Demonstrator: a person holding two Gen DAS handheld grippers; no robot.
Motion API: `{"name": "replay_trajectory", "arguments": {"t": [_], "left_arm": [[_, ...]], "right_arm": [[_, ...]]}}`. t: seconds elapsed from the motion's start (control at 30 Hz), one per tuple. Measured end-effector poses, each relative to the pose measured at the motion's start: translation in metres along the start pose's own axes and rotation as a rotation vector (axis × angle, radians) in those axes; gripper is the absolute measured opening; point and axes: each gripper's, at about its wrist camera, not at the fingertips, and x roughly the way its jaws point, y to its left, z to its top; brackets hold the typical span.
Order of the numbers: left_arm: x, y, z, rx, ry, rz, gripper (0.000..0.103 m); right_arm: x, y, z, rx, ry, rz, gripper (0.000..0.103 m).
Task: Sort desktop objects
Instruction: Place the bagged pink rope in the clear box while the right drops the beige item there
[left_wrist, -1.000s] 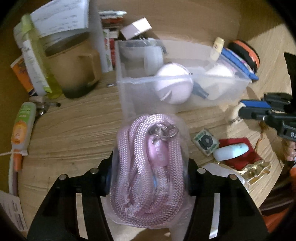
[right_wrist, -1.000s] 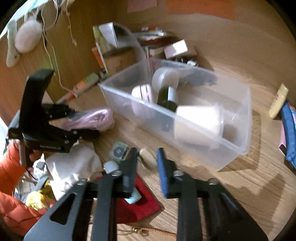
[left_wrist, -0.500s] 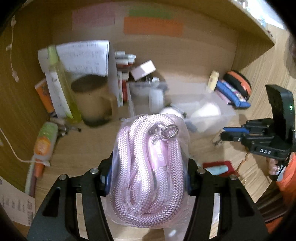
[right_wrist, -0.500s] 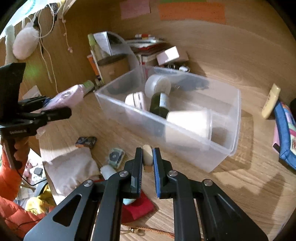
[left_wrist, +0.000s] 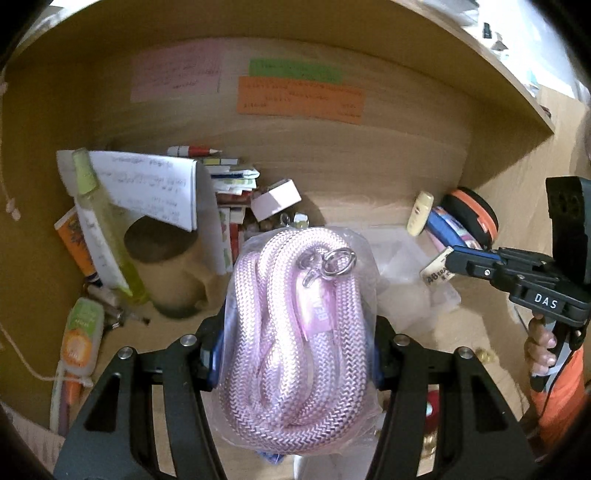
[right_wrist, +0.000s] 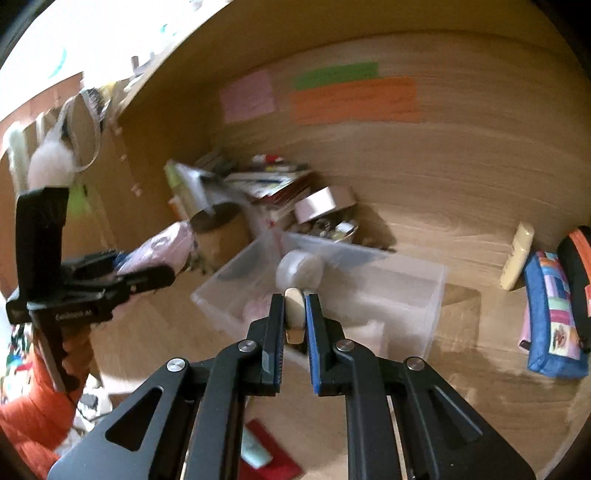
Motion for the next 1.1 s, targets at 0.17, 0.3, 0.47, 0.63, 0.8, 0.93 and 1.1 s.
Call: {"name": "replay_trajectory", "arguments": {"t": [0.17,0.3,0.47,0.63,0.8,0.93,1.1], "left_arm": [[0.02,0.001,0.016,-0.032,-0.007,-0.009,0.057],[0.044,0.001,0.024,-0.052,0.006,-0.002,0.057],[0.081,0.004,0.022,-0.076,0.038,-0.022,0.057],[0.107,0.0,0.011,-0.068,0.097,-0.023,0.057],[0.109,-0.003,0.008,-0.051,0.095,-0.008,0.058],[0.109,-0.001,0.005,-0.043,0.109,-0.003,0.059],[0.104,0.0,0.004,-0.026,0.099,0.021,0.061]], "right_arm": [[0.012,-0.02,0.012,0.035,-0.031,-0.076,0.01],[0.025,-0.033,0.008,0.047,-0.038,-0.187,0.01],[0.037,-0.043,0.001,0.016,-0.007,-0.281,0.01],[0.043,-0.044,-0.005,-0.015,0.014,-0.312,0.01],[0.051,-0.047,-0.009,-0.022,0.052,-0.315,0.01],[0.055,-0.048,-0.012,-0.021,0.072,-0.323,0.01],[0.062,-0.048,-0.014,-0.029,0.091,-0.327,0.01]]}}
